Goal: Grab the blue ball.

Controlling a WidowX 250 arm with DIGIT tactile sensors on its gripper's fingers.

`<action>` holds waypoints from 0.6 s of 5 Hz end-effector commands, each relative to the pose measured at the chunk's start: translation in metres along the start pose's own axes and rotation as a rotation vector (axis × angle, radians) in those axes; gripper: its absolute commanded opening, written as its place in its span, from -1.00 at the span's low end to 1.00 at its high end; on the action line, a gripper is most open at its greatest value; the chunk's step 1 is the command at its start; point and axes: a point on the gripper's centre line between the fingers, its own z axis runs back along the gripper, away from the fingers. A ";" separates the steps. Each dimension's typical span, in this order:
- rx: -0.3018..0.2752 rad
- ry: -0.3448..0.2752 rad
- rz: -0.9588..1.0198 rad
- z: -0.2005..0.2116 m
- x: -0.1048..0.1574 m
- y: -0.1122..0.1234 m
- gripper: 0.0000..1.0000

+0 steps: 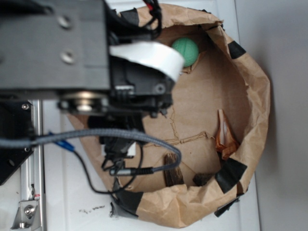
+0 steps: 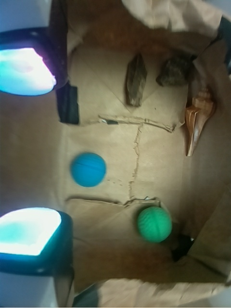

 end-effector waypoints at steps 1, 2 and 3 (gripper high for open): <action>-0.010 -0.051 -0.054 -0.034 0.013 0.016 1.00; -0.047 -0.057 -0.111 -0.061 0.010 0.007 1.00; -0.065 -0.052 -0.120 -0.085 0.006 0.007 1.00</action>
